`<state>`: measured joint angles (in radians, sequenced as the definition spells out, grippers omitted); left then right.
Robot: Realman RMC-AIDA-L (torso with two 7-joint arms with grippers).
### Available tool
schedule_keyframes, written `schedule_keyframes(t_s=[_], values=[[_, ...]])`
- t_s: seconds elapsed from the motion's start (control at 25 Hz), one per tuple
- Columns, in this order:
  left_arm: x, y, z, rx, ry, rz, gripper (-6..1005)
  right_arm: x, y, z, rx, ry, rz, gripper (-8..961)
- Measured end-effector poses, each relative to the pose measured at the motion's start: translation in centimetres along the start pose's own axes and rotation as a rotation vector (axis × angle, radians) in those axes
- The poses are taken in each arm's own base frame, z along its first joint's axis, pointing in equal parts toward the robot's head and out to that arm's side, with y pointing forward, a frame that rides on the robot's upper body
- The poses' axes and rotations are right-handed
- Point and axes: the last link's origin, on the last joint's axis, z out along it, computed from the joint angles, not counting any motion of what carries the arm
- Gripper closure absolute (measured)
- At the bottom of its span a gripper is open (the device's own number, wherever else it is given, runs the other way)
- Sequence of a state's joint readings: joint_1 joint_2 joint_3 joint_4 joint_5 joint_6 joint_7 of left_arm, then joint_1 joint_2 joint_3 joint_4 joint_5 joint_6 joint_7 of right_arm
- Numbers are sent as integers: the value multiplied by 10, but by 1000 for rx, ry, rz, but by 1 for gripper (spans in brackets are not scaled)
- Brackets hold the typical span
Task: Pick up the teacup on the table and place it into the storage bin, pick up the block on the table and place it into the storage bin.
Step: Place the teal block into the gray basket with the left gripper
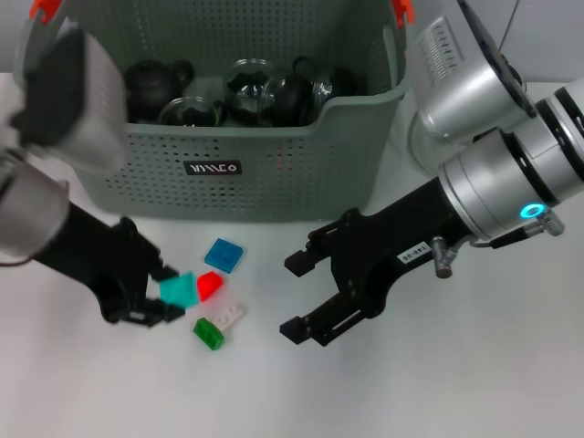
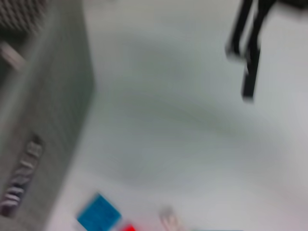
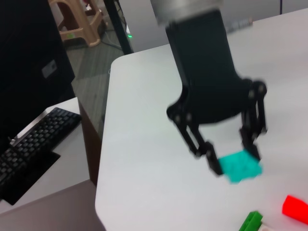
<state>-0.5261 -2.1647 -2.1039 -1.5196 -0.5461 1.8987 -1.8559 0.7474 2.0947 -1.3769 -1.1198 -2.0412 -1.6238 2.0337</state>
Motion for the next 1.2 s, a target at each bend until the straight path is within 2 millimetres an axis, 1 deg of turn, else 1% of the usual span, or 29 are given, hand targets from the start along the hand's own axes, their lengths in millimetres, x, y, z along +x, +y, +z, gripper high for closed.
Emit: schedule_keyframes(t_s=[0.24,0.32,0.48,0.64,0.68,0.72,0.8,0.84,0.92,1.0,1.2], values=[[-9,-9,-46,75,277,-90,547,14,5,-5,-37,39,6,72],[-9,-14,-56,87,369,-106,541,20,5,-5,-42,50,12,72],[-4,-28,-67,109,495,-131,530,30,7,-3,-47,56,12,71],[8,-50,-67,139,576,-172,518,37,10,-5,-49,27,6,71],[17,-61,-65,148,601,-192,515,38,11,-5,-49,19,4,71],[19,-64,-65,149,605,-197,513,39,11,-5,-49,15,3,71],[27,-75,-63,158,617,-220,507,41,12,-6,-50,9,1,71],[27,-75,-63,158,617,-220,504,42,12,-6,-49,7,0,71],[37,-87,-60,164,626,-239,498,43,12,-7,-49,0,-5,71],[41,-90,-57,170,619,-244,493,44,13,-9,-50,-8,-3,71],[48,-92,-48,189,579,-234,478,43,13,-12,-53,-16,-3,71]])
